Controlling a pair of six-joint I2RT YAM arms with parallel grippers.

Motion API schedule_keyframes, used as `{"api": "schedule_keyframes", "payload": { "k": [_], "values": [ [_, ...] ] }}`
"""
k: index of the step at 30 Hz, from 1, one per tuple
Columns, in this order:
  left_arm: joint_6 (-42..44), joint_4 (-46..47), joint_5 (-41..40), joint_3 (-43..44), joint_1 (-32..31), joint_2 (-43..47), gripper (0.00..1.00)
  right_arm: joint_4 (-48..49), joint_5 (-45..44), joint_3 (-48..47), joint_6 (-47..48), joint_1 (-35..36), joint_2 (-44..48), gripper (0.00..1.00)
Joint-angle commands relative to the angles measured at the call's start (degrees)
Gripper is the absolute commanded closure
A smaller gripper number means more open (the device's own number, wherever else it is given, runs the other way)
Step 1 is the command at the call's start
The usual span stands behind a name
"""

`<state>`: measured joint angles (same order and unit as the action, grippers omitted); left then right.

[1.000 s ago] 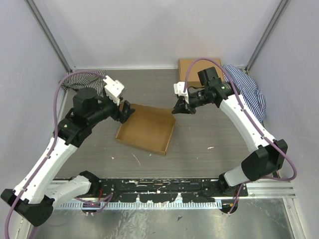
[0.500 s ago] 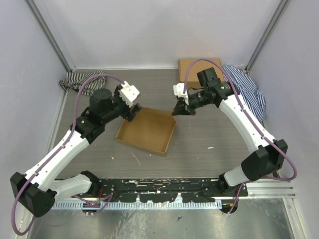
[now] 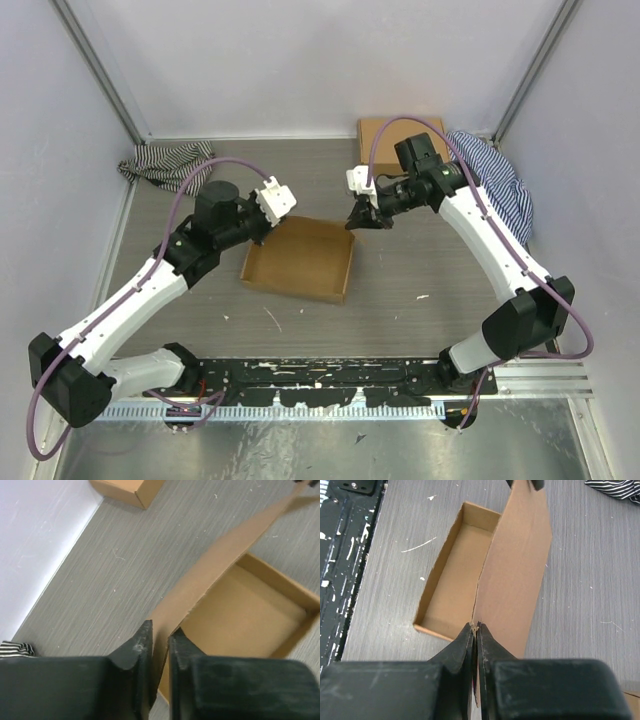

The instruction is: Fold the paper box

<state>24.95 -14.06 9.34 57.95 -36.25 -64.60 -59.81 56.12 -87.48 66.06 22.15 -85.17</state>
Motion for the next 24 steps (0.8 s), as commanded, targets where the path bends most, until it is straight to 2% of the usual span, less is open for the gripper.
{"api": "schedule_keyframes", "payload": {
  "k": [1,2,5,8,13,18,24],
  "values": [
    [0.79,-0.74,1.71,-0.27,-0.22,1.45,0.94,0.04,1.52,-2.97,-1.41,0.42,-0.37,0.88],
    [0.92,-1.18,1.34,-0.11,-0.2,1.72,1.0,1.14,1.09,-2.91,-2.68,0.48,-0.35,0.83],
    [1.26,-3.56,0.86,1.28,-0.21,2.53,1.0,6.68,-1.18,-2.09,-9.9,0.47,0.55,0.68],
    [0.79,-6.24,0.38,3.79,-0.22,2.88,1.0,13.57,-3.9,0.01,-17.06,0.43,3.25,0.6],
    [-0.61,-9.62,-0.6,9.73,-0.22,2.52,1.0,27.71,-14.24,7.16,-30.21,0.35,9.44,0.46],
    [-0.44,-15.84,3.12,17.42,-0.2,-0.4,0.99,33.81,-24.76,12.88,-36.4,0.36,12.4,0.44],
    [0.68,-24.23,5.08,24.02,-0.22,-5.7,1.0,40.81,-30.19,17.78,-44.7,0.2,11.75,0.46]
  ]
}}
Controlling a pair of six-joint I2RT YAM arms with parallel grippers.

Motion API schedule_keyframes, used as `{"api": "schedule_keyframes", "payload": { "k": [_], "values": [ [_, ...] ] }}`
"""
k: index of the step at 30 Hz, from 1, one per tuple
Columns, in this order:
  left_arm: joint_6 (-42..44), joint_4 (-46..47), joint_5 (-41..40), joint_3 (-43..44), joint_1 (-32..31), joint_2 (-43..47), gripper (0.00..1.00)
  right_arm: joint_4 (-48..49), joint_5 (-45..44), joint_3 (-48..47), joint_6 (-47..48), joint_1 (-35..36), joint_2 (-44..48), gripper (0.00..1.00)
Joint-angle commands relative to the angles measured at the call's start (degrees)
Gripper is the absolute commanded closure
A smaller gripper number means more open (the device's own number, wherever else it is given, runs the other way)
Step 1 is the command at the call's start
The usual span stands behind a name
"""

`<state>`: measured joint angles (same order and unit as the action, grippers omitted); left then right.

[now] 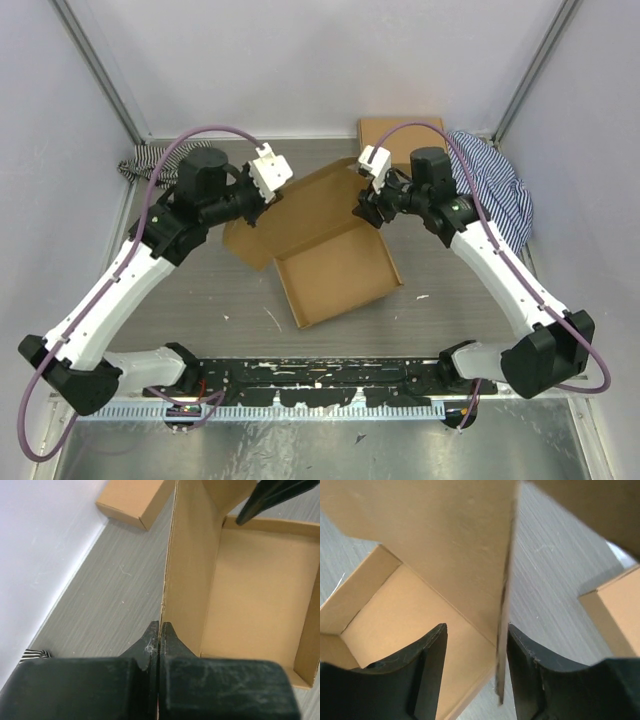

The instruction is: Fold the paper box

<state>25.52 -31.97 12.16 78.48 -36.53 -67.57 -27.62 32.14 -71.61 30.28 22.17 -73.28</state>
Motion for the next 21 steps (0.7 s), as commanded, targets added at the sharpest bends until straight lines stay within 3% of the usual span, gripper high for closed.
{"api": "schedule_keyframes", "payload": {
  "k": [1,7,16,21],
  "values": [
    [0.06,-6.89,2.21,3.71,-0.01,-3.3,1.0,9.42,-6.67,1.89,-11.13,0.22,-0.79,0.46],
    [0.32,-10.07,-3.16,5.44,-1.76,-5.71,1.0,10.78,-14.86,-0.38,-20.87,0.38,-4.48,0.56],
    [0.78,-10.61,-9.4,5.92,-4.35,-9.35,1.0,10.84,-16.6,0.72,-25.64,0.61,-6.67,0.68],
    [-0.36,-10.25,-13.29,7.29,-5.48,-10.82,1.0,9.24,-17.73,0.1,-28.43,0.96,-7.86,0.81]
  ]
}}
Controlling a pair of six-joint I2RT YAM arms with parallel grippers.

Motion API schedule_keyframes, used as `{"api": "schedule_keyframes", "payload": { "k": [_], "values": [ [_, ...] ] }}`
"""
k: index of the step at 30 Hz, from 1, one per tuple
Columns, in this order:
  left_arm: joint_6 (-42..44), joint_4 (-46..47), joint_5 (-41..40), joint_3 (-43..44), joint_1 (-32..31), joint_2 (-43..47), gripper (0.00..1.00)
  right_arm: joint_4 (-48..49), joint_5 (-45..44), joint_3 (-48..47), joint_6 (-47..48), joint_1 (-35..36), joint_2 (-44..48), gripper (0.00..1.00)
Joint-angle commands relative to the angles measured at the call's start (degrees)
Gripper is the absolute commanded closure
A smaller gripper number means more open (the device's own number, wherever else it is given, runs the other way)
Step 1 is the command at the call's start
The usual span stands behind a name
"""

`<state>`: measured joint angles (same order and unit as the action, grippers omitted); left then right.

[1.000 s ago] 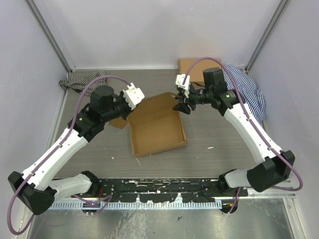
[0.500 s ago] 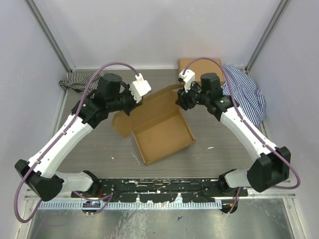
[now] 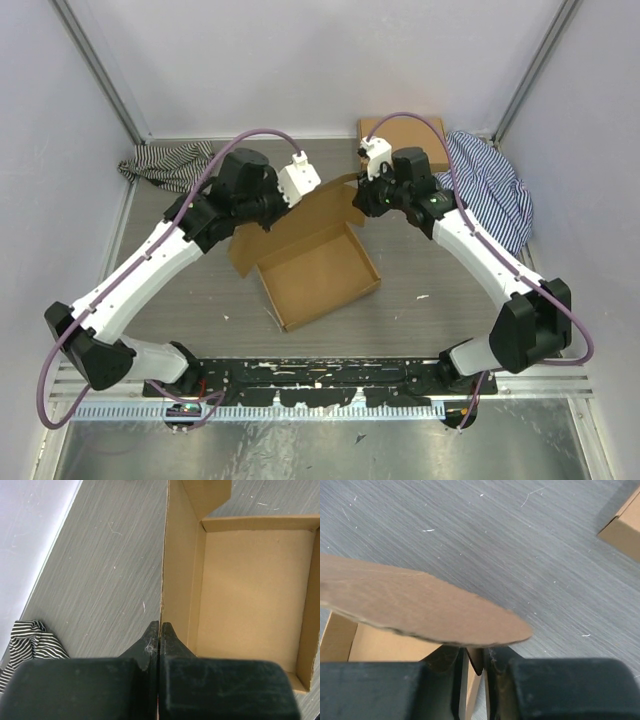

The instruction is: Fold the paper box

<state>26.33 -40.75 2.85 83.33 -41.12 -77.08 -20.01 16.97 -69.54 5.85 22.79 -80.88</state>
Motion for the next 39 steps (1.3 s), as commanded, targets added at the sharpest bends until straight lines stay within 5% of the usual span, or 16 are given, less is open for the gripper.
{"api": "schedule_keyframes", "payload": {
  "k": [1,7,12,15,19,29,39],
  "values": [
    [-1.74,-1.36,-5.41,3.02,-1.12,-1.74,0.97,1.5,-2.98,-1.98,-4.55,0.44,-0.18,0.83],
    [-9.64,-3.92,-11.86,8.05,-1.47,-4.89,0.69,1.13,-5.21,-1.82,-8.03,1.05,-0.02,0.92],
    [-17.98,-3.85,-19.25,8.27,-1.45,-3.71,0.64,2.17,-6.9,-0.5,-8.9,1.97,0.95,0.97],
    [-22.58,-0.55,-23.6,4.69,-1.5,1.05,0.62,2.61,-8.39,-0.12,-9.44,2.51,1.59,0.99],
    [-29.17,5.53,-26.23,-1.2,-1.46,11.06,0.42,2.51,-10.35,-0.3,-10.81,3.47,2.18,0.99],
    [-37.95,5.63,-33.11,-13.88,-1.5,25.09,0.36,1.91,-15.86,0.12,-13.07,4.9,2.87,0.99],
    [-40.4,8.74,-36.8,-22.39,-1.21,24.23,0.33,-0.02,-16.49,0.41,-15.98,4.9,2.98,0.99]
  ]
}}
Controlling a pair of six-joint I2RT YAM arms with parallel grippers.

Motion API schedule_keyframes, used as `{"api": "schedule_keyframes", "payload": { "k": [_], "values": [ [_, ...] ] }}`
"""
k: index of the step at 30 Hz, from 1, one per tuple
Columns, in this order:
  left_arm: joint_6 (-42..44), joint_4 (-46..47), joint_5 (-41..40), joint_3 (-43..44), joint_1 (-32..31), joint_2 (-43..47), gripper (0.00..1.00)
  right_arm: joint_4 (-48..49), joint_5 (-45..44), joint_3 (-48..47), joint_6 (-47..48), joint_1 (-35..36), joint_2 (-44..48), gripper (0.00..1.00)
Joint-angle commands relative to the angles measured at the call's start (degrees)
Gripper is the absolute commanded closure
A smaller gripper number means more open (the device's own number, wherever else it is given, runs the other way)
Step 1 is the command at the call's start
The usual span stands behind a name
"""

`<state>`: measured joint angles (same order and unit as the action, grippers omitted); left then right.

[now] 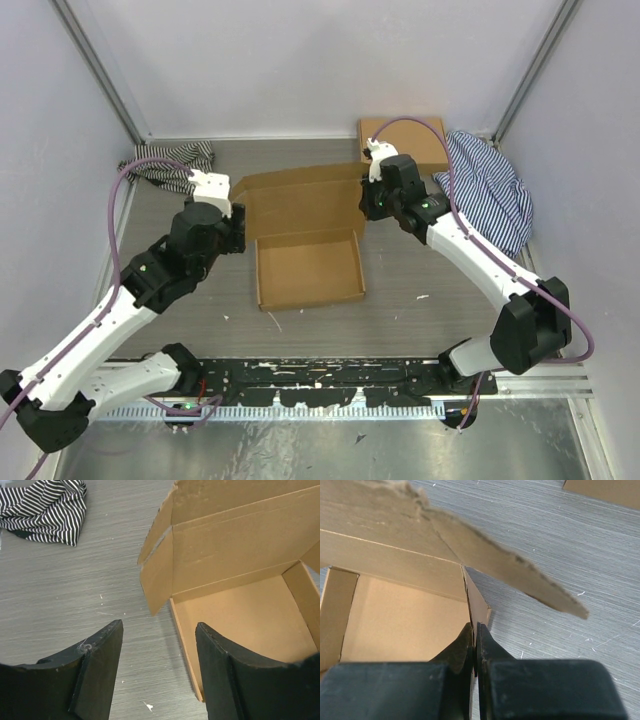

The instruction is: Fold the paper box

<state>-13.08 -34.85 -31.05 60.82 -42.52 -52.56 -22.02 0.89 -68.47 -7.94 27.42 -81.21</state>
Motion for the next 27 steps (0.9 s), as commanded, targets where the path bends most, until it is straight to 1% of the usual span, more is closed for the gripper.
{"api": "schedule_keyframes", "payload": {
  "k": [1,4,6,10,13,19,21,23,27],
  "values": [
    [-0.9,2.43,-3.13,0.5,0.39,-1.39,0.33,1.81,-0.36,-0.65,-2.23,0.27,3.4,0.99],
    [-0.29,1.13,-3.44,1.48,1.37,-5.0,0.33,1.46,0.11,-0.67,-2.15,0.28,3.66,0.99],
    [0.9,3.34,-3.88,0.68,2.08,-6.6,0.31,1.18,0.63,-0.66,-1.92,0.28,3.86,0.99],
    [1.87,7.58,-0.42,-1.36,5.92,-8.44,0.28,0.16,1.46,-1.34,-0.95,0.27,3.85,0.99],
    [3.11,12.18,2.55,-3.84,9.34,-8.51,0.28,-0.27,2.13,-1.77,-0.23,0.29,3.59,0.99],
    [7.92,26.61,6.3,-9.48,12.14,-7.81,0.25,-1.15,3.67,-2.99,1.46,0.31,2.53,0.99],
    [7.94,31.22,7.88,-10.63,13.65,-8.85,0.26,-1.39,4.23,-3.48,2.75,0.27,2.25,0.99],
    [7.24,32.73,11.34,-10.21,15.04,-10.05,0.26,-1.75,5.83,-4.31,4.37,0.11,2.11,0.99],
    [7.61,33.33,13.97,-9.59,15.47,-10.0,0.26,-2.25,12.61,-5.78,8.63,-1.52,2.19,0.99]
  ]
}}
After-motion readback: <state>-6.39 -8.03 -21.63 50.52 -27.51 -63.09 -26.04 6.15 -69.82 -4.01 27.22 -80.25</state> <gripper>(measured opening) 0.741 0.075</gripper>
